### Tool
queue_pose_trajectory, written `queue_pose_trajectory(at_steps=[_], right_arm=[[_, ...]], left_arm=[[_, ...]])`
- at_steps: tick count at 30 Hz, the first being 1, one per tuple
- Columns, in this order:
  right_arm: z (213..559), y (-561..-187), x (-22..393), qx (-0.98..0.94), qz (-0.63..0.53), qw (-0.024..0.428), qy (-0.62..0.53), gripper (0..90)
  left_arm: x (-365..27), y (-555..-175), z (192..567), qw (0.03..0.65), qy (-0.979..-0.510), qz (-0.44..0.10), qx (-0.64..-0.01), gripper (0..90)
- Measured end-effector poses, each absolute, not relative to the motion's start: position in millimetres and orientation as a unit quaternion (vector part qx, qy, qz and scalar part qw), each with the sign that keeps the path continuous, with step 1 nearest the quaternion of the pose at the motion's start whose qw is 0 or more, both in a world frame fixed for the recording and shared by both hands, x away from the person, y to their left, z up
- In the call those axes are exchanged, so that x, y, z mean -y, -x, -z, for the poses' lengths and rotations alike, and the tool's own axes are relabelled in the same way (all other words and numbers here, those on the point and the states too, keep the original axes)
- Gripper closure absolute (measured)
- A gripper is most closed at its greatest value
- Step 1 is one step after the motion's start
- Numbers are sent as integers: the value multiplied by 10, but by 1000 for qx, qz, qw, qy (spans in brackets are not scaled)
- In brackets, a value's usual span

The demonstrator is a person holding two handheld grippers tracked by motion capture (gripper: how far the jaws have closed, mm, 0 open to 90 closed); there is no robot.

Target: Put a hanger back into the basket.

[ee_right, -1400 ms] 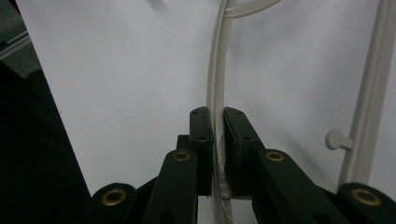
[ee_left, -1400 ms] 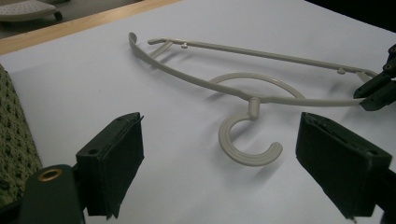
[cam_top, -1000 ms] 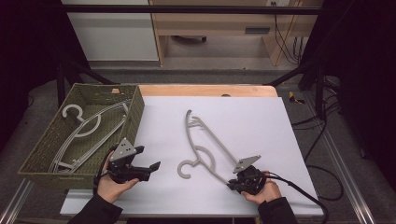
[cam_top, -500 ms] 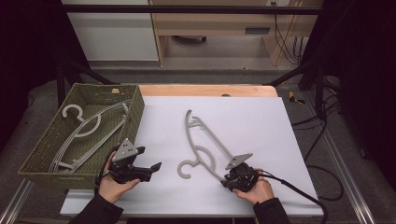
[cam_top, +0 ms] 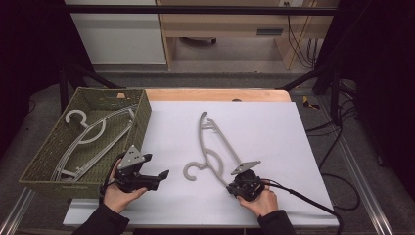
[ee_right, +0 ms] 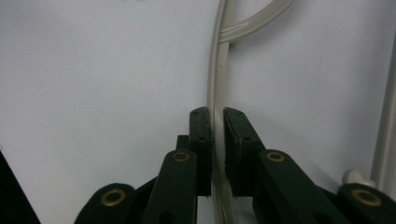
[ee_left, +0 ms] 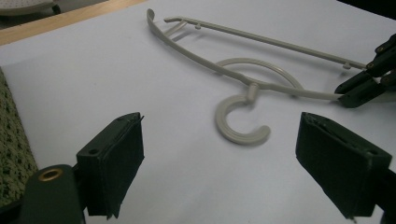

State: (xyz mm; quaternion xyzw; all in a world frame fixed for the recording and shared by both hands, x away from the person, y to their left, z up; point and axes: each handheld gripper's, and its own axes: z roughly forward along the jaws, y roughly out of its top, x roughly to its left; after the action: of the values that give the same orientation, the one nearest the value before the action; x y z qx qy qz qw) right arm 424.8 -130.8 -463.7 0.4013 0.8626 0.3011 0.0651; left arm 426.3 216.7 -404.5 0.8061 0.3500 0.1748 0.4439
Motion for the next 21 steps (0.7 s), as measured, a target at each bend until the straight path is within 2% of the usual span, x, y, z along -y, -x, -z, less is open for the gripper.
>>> queue_pose_trajectory(at_steps=[3,4,5,8,13,16,21], right_arm=[[4680,-4274,1234,-847,-335,73,-407,812],[4683,-4279,1223,-842,-340,69,-413,779],[4686,-4286,1232,-841,-346,75,-409,709],[4593,-4257,1302,-846,-351,100,-389,587],[4444,-4292,1683,-829,-351,165,-402,497],[4499,-4299,1860,-825,-345,151,-421,490],[4540,-4275,1888,-829,-349,134,-416,516]], left_arm=[[-2156,-4258,4050,443,-807,-174,-350,148],[-2151,-4256,4051,442,-808,-174,-349,148],[-2145,-4254,4054,441,-809,-175,-348,149],[-2137,-4250,4055,441,-809,-174,-347,149],[-2138,-4246,4051,443,-808,-174,-348,150],[-2124,-4243,4057,443,-808,-173,-349,151],[-2079,-4228,4082,440,-812,-168,-345,155]])
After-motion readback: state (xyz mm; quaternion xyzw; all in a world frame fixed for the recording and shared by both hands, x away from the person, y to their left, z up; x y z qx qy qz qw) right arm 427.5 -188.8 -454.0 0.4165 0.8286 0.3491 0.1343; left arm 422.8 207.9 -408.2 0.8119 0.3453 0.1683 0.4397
